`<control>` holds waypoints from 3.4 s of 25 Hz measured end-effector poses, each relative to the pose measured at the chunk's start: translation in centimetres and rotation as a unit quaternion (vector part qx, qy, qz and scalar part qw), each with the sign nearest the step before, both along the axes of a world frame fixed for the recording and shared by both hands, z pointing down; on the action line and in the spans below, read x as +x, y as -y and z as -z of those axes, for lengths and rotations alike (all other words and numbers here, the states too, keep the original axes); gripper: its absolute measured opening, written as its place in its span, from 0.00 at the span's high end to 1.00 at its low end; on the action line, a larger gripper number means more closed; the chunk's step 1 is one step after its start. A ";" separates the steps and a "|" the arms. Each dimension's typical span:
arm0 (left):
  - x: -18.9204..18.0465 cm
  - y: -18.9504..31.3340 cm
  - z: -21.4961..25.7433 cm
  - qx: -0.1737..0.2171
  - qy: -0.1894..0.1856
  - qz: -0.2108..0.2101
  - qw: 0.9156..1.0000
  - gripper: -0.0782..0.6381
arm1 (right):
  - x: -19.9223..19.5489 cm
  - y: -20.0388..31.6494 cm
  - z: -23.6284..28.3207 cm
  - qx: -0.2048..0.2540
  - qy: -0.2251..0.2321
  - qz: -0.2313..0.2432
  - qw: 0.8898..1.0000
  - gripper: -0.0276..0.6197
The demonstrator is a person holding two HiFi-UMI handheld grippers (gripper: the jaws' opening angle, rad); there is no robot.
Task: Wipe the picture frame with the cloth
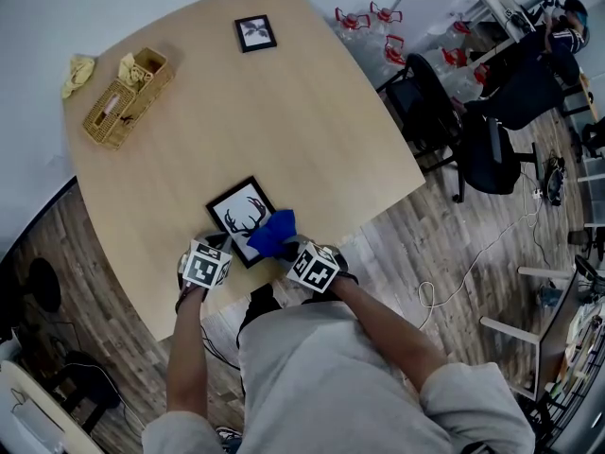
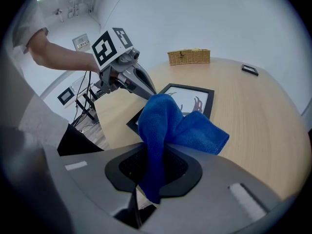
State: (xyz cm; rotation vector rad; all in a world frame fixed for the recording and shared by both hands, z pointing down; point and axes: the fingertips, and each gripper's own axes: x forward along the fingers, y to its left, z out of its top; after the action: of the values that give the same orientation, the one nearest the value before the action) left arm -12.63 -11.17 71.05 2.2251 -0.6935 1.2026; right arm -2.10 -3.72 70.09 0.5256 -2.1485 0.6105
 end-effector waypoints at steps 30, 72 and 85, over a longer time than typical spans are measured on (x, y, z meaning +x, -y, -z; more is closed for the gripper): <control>0.8 -0.1 0.9 0.001 -0.041 -0.003 0.999 0.82 | -4.4 5.4 -0.9 0.030 -0.042 -0.031 0.998 0.88; 0.7 -0.1 0.5 0.010 -0.045 -0.039 0.998 0.82 | -10.2 18.6 1.8 0.133 0.004 -0.112 0.985 0.88; 0.6 0.0 0.6 0.004 -0.057 -0.043 0.997 0.82 | -15.1 16.3 0.7 0.080 0.001 0.004 0.997 0.88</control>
State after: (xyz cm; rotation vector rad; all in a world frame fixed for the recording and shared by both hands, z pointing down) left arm -12.04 -11.13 70.49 2.3322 -0.5631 1.1042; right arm -17.24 -19.98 69.39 0.6011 -2.2116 0.4367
